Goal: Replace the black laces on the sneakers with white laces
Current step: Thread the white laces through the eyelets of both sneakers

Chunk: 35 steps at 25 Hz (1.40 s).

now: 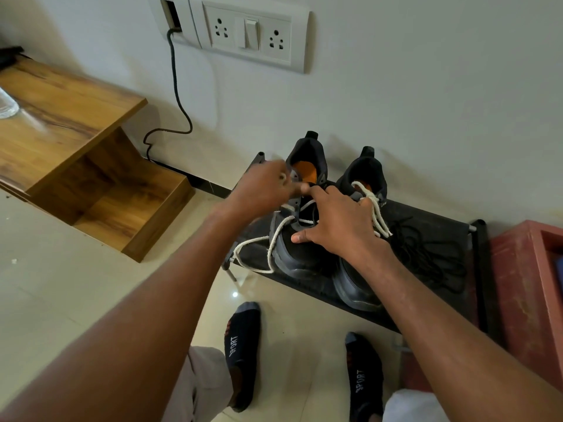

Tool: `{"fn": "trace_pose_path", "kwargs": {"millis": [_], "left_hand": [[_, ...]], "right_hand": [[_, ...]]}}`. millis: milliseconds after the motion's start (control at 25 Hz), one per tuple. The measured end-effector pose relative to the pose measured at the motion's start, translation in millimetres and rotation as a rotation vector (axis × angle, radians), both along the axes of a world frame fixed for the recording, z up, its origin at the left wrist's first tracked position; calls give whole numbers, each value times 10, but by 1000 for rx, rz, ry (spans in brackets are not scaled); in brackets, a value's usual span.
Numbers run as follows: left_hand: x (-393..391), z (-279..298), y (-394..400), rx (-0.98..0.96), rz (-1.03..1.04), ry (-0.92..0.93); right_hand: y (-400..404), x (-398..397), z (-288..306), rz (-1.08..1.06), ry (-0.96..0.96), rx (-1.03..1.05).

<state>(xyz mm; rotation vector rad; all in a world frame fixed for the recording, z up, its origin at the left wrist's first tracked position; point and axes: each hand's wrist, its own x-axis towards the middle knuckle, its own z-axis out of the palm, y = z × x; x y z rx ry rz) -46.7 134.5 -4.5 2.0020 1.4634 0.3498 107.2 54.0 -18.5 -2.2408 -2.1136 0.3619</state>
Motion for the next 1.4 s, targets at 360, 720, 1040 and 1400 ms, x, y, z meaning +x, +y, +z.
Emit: {"fn": "trace_pose_path", "kwargs": {"millis": [360,720,1040,1400], "left_hand": [[-28,119,34,-28,163,-323],[-86,-26,106,-48,210,-189],[-211,-50,83,39,103,230],[-127,214,29,70,71,51]], "right_hand": [[-1,-22,16,-15,23,-29],[-49,-154,61,75,115,76],[-95,-296,40,162,186,36],[-8,-288,203,-477,1147,-243]]}}
